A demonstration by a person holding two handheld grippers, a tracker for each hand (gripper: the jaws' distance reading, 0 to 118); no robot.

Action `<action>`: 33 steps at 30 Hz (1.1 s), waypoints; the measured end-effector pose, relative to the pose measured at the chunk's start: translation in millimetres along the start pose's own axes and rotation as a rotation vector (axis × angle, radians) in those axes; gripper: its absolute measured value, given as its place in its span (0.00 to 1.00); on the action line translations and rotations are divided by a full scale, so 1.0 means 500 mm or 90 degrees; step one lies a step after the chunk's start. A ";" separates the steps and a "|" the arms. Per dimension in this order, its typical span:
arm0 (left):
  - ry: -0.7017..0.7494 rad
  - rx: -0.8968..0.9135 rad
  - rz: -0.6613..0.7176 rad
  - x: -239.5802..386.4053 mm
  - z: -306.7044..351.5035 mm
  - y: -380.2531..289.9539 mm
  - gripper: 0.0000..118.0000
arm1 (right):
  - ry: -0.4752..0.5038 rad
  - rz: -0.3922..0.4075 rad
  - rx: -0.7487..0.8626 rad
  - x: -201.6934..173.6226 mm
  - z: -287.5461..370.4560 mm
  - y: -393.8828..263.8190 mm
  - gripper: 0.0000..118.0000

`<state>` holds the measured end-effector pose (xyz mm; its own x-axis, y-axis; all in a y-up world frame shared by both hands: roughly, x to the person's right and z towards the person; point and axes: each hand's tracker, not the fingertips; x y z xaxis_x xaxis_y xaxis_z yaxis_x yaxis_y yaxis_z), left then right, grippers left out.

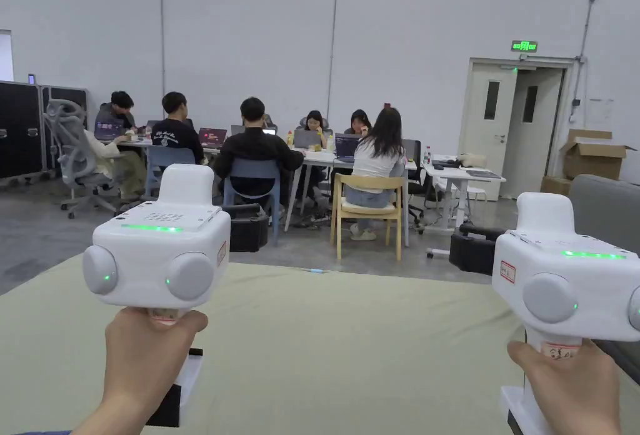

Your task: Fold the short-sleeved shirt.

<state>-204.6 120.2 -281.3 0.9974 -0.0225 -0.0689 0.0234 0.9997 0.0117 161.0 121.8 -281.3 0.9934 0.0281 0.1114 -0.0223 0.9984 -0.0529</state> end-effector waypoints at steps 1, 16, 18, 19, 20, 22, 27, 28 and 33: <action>0.001 0.001 0.001 0.000 0.001 -0.001 1.00 | -0.006 0.007 0.005 -0.002 0.001 0.001 1.00; -0.027 0.008 -0.016 0.027 0.029 0.004 1.00 | 0.000 -0.009 -0.001 0.021 0.011 -0.007 1.00; -0.030 0.011 -0.021 0.031 0.033 0.000 1.00 | 0.001 -0.021 0.002 0.023 0.013 -0.005 1.00; -0.028 0.014 -0.028 0.033 0.034 -0.003 1.00 | 0.003 -0.024 0.006 0.024 0.015 -0.004 1.00; -0.023 0.015 -0.037 0.036 0.035 -0.005 1.00 | 0.002 -0.023 0.007 0.023 0.015 -0.004 1.00; -0.018 0.019 -0.045 0.040 0.037 -0.008 1.00 | -0.002 -0.013 0.007 0.021 0.013 -0.003 1.00; -0.019 0.002 -0.027 0.033 0.020 0.000 1.00 | 0.003 -0.009 0.004 0.012 0.013 -0.003 1.00; -0.021 0.001 -0.019 0.032 0.020 0.002 1.00 | 0.002 -0.004 0.005 0.010 0.013 -0.004 1.00; -0.018 -0.003 -0.004 0.020 0.019 0.005 1.00 | 0.017 0.011 0.002 0.005 0.013 -0.003 1.00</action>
<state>-193.7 122.5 -272.7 0.9987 -0.0299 -0.0403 0.0302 0.9995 0.0072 162.9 120.9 -274.5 0.9955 0.0446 0.0840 -0.0403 0.9979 -0.0513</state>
